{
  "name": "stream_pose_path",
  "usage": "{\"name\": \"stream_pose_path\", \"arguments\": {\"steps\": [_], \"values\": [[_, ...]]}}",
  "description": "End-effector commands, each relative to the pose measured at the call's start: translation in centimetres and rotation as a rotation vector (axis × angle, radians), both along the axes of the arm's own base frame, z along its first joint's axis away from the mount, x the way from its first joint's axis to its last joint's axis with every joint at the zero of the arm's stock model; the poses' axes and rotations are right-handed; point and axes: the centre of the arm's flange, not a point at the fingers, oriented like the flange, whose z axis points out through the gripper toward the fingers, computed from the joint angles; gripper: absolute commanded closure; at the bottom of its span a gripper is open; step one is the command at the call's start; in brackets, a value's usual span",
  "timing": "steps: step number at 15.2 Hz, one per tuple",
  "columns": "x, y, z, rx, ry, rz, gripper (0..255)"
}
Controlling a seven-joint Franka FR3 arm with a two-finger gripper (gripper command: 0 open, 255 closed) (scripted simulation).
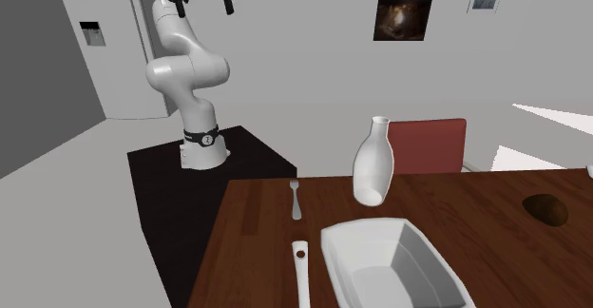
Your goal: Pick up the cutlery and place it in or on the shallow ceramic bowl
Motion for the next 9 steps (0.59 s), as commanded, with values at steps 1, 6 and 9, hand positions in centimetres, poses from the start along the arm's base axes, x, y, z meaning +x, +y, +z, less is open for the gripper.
{"name": "stream_pose_path", "arguments": {"steps": [1, 6, 9], "values": [[0.0, 0.0, 0.0, 0.0, 0.0, 0.0, 0], [0.8, 3.0, -6.0, -0.008, 0.011, -0.075, 0], [1.3, 4.7, -9.6, -0.013, 0.017, -0.12, 0]]}}
